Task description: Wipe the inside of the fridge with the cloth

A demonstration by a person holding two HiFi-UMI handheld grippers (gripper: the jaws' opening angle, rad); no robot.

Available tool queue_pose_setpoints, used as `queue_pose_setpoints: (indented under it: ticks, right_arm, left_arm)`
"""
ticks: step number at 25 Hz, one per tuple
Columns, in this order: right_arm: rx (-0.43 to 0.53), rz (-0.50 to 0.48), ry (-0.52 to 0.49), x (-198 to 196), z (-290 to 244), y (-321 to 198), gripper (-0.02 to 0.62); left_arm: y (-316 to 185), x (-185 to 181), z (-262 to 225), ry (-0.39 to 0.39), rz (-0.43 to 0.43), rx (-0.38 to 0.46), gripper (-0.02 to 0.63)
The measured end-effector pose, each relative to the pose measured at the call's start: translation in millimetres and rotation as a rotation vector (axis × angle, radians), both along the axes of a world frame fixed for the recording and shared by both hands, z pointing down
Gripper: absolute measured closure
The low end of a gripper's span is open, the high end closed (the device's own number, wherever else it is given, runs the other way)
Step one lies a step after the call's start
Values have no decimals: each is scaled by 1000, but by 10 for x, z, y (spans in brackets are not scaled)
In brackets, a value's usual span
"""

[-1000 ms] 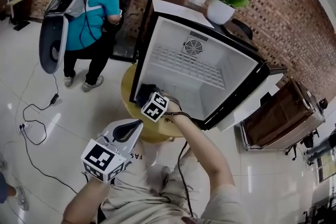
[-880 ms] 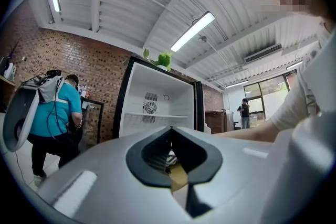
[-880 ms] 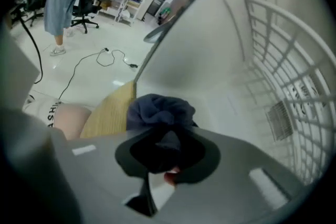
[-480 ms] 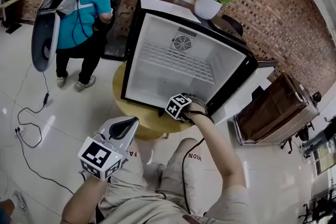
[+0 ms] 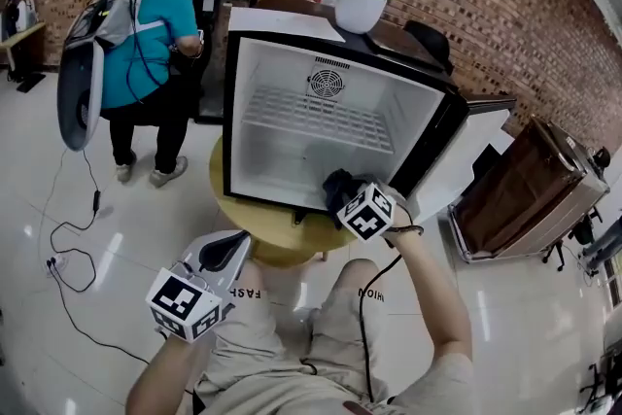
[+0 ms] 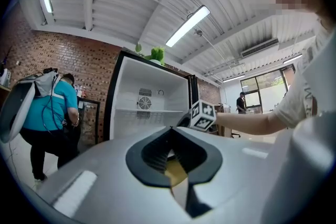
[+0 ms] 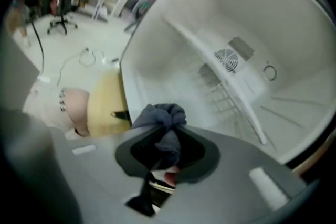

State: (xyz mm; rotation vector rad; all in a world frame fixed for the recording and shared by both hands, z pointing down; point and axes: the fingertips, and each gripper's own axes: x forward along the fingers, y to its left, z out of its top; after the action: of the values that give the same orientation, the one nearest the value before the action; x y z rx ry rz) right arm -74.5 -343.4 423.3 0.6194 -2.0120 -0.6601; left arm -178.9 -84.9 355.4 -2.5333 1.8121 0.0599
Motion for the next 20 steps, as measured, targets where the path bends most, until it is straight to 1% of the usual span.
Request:
queue_pose_setpoints:
  ticks: [2,3,5,7,10,13,14,15,18,19,20]
  right_arm:
    - [-107,-107,-222,63,-344,339,537]
    - [-150,-150,-310,122,-508,499,537]
    - [-225,-215,-454,275,-772,790,537]
    - [-304,-276,-577,410,-994,1090,537]
    - [-408,-415,-707,527,-1269,1553,537]
    - [-505,-578,-765,621,-1418,2000,537]
    - [-523,-628,-765,648,-1436,2131,537]
    - [-527,-671,-758,666,-1441,2250,537]
    - [-472,-773,-729,668,-1426,2563,537]
    - [-438,-795,-717,662,-1410,2652,537]
    - [-394,-799,-692,665,-1367,2714,537]
  left_arm:
    - [-43,112,49,1,36,-13,606]
    - [-62,189,66,0,60,-20,606]
    - [-107,396,113,7,123,-43,604]
    - [-144,642,179,47,210,-79,556]
    - [-172,944,176,146,347,-123,431]
    - [-159,1196,81,243,471,-152,328]
    - [-141,1282,34,292,521,-163,307]
    - [-111,1370,-27,358,583,-177,299]
    - [6,1597,-256,600,791,-219,290]
    - [33,1653,-316,660,841,-226,290]
    - [45,1697,-363,704,875,-228,290]
